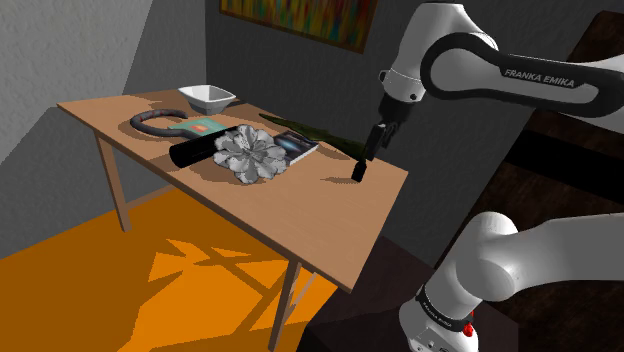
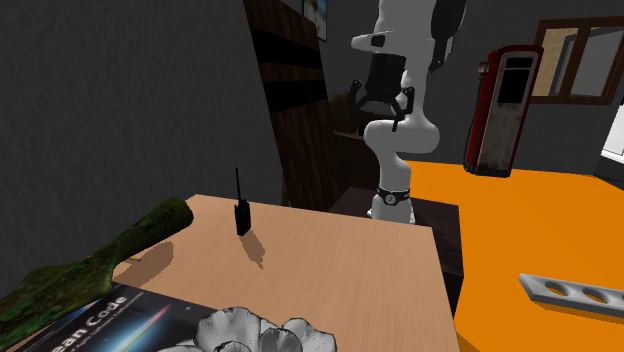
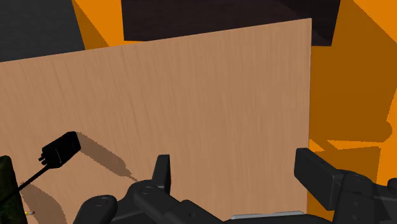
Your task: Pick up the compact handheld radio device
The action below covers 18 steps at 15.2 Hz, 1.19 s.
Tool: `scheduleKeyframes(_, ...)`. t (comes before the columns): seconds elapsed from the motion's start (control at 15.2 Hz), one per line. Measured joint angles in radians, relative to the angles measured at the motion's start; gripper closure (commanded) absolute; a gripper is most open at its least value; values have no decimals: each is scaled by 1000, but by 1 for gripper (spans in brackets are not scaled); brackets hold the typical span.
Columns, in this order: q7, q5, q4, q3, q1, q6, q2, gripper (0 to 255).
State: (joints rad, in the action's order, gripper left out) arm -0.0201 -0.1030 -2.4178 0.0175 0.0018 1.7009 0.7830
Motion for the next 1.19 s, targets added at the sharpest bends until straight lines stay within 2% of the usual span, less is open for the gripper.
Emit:
scheduleKeyframes(0.2,-23,-18,-16,-22,-10,31,-7,0)
scheduleKeyframes(0.53,-105,-87,-81,-108,-48,173,-46,0)
scheduleKeyframes(0.86,-187,-149,-105,-201,-84,340,-147,0)
scheduleKeyframes(1.19,-267,-186,-85,-290,-107,489,-269,0)
